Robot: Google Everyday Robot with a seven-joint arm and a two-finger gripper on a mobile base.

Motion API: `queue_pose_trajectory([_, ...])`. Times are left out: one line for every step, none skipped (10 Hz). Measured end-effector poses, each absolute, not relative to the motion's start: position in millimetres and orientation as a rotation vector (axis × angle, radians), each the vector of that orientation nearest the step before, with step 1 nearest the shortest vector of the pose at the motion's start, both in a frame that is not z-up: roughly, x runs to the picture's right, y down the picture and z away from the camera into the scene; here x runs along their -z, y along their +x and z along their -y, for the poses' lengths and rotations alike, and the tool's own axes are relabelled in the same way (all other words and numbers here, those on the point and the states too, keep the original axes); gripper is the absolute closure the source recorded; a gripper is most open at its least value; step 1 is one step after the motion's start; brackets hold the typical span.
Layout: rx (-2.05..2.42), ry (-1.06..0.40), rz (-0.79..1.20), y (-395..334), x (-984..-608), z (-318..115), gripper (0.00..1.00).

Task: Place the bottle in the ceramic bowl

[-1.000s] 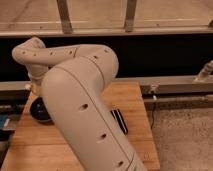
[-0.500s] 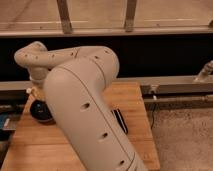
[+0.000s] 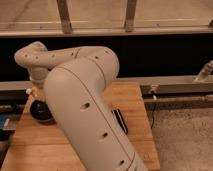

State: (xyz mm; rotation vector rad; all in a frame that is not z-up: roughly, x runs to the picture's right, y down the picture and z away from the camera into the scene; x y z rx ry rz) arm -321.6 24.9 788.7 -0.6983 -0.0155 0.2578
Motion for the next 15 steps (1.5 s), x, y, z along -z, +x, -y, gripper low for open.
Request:
queue_pose_trajectory([-0.253,-0.714,0.019,-323,-791,-27,1.0])
queue_pose_trajectory([-0.249,-0.733,0.016,-323,-796,-31,1.0])
queue_pose_trajectory([-0.242,-0.76,0.017,-325,-805,-41,1.0])
queue_pose_trajectory([-0.236,-0.78,0.018,-328,-812,-50,1.0])
queue_pose_trajectory([-0.231,-0.793,0.02,-330,-815,-55,1.0])
queue_pose_trajectory([-0.224,-0.811,0.024,-334,-817,-61,1.0])
queue_pose_trajectory([-0.216,-0.829,0.028,-336,-820,-66,1.0])
queue_pose_trajectory([-0.188,-0.86,0.047,-347,-823,-74,0.91])
queue_pose_trajectory([-0.175,-0.873,0.056,-353,-823,-76,0.79])
queue_pose_trajectory([-0.169,-0.881,0.06,-354,-824,-77,0.69])
queue_pose_trajectory([-0.163,-0.887,0.063,-355,-824,-78,0.57])
queue_pose_trajectory([-0.159,-0.892,0.066,-356,-825,-79,0.48])
queue_pose_trajectory([-0.156,-0.894,0.068,-357,-824,-79,0.4])
queue_pose_trajectory([-0.154,-0.896,0.072,-356,-824,-80,0.28])
queue_pose_trajectory([-0.155,-0.897,0.081,-355,-824,-78,0.22])
